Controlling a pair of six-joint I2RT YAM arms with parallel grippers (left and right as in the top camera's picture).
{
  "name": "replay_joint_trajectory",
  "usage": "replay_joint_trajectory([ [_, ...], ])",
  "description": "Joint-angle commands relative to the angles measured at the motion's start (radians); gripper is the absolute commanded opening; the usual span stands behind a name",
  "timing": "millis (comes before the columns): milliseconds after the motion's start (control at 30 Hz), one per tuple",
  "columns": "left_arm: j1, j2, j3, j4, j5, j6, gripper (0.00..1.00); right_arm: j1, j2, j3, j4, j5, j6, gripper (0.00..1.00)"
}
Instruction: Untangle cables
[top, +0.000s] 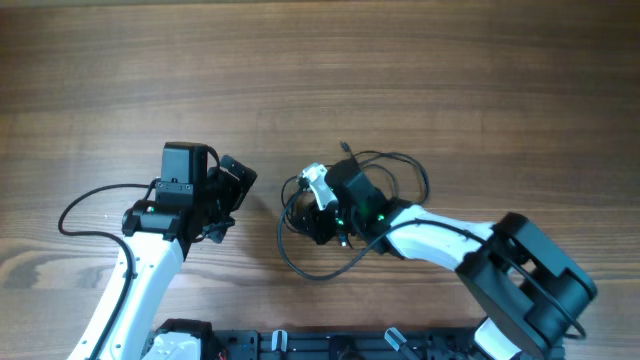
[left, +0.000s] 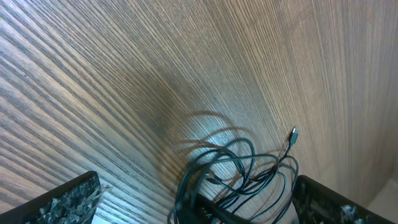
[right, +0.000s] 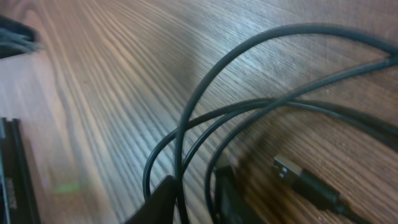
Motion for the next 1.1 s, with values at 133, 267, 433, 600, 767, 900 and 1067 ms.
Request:
replay_joint_trajectory([
  [133, 0.004, -0.006, 0.005, -0.035, 0.077, 0.013, 1.00, -0.001, 0.030, 0.079, -0.041, -0.033, 0.043, 0.04],
  [267, 0.004, -0.006, 0.005, -0.076, 0.110, 0.100, 1.00, -0.087, -0.106, 0.079, -0.085, -0.138, 0.093, 0.04],
  [433, -0.005, -0.006, 0.005, -0.085, 0.224, 0.146, 1.00, -0.286, -0.370, 0.079, -0.138, -0.196, 0.184, 0.04],
  [600, -0.133, -0.003, 0.005, -0.067, 0.236, 0.131, 1.00, -0.331, -0.520, 0.079, -0.144, -0.238, 0.154, 0.04],
  [767, -0.339, 0.069, -0.021, -0.037, 0.120, -0.108, 1.00, -0.331, -0.582, 0.079, -0.167, -0.228, 0.155, 0.04],
  [900, -0.481, 0.194, -0.040, 0.009, 0.014, -0.251, 1.00, -0.331, -0.583, 0.079, -0.209, -0.224, 0.151, 0.04],
  [1067, -0.512, 0.333, -0.040, 0.048, -0.121, -0.317, 1.00, -0.331, -0.583, 0.079, -0.216, -0.224, 0.147, 0.04],
])
